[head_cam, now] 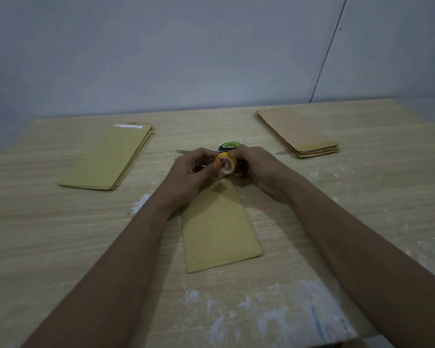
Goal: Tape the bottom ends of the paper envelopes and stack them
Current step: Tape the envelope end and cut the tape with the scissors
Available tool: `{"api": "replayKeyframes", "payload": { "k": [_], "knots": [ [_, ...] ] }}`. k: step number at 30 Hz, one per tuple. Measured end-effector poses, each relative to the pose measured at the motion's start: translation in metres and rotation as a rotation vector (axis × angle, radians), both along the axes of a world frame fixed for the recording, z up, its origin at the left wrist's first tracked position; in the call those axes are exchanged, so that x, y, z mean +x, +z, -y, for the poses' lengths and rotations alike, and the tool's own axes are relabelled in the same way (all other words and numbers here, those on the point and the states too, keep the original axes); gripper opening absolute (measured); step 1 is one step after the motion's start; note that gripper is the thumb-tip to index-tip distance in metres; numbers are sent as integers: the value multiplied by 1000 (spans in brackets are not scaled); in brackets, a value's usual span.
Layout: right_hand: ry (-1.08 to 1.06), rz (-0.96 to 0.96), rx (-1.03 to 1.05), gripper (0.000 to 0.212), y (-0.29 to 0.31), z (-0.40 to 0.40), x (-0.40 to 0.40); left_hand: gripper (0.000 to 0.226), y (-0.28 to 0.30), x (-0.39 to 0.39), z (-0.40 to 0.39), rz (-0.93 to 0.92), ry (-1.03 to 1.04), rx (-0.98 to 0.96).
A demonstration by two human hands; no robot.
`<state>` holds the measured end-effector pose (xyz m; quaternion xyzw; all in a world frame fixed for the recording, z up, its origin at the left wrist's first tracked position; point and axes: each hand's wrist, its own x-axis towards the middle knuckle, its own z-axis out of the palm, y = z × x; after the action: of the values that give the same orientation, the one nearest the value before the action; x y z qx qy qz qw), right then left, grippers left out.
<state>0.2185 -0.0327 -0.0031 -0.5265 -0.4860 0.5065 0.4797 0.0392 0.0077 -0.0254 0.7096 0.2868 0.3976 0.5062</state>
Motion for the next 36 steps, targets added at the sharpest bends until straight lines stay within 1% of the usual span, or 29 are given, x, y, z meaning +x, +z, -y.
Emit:
{"api": "replayKeyframes", "payload": {
  "k": [3,7,9,11,13,15,17,19,20,23,25,28,30,32,34,36],
  "knots": [
    [23,-2,-10,13,1,1,-1,11,1,1,1,7,2,-1],
    [39,-102,-26,29,2,1,2,13,2,3,2,5,3,-1],
    [33,-62,-19,25,2,1,2,15,3,2,2,-6,20,6],
    [18,29,-10,14,3,1,0,18,4,1,2,-16,24,19],
    [11,64,-7,15,2,1,-2,19,4,1,2,-18,20,21],
    [35,24,-1,18,3,3,-1,18,3,1,1,-18,12,13],
    [61,-50,-6,25,3,4,2,16,2,1,2,-22,-12,-1],
    [70,-108,-16,22,3,3,4,15,2,2,2,-10,-35,-16],
    [68,-104,-17,21,3,2,4,15,3,1,3,-1,-37,-19],
    [40,2,0,16,4,3,0,17,4,0,3,17,-30,-12],
    [28,50,-3,17,5,4,-2,21,3,0,2,14,-24,-1],
    [51,25,-9,17,4,5,0,22,3,1,3,-3,-15,-2],
    [77,-44,-10,15,3,4,3,19,3,1,3,-21,-18,-26],
    [88,-101,-19,16,4,4,5,21,4,1,2,-14,-14,-55],
    [76,-68,-33,22,4,3,4,29,3,0,1,1,-5,-61],
    [50,15,-41,23,4,2,1,34,3,-1,1,10,6,-50]
  ]
}}
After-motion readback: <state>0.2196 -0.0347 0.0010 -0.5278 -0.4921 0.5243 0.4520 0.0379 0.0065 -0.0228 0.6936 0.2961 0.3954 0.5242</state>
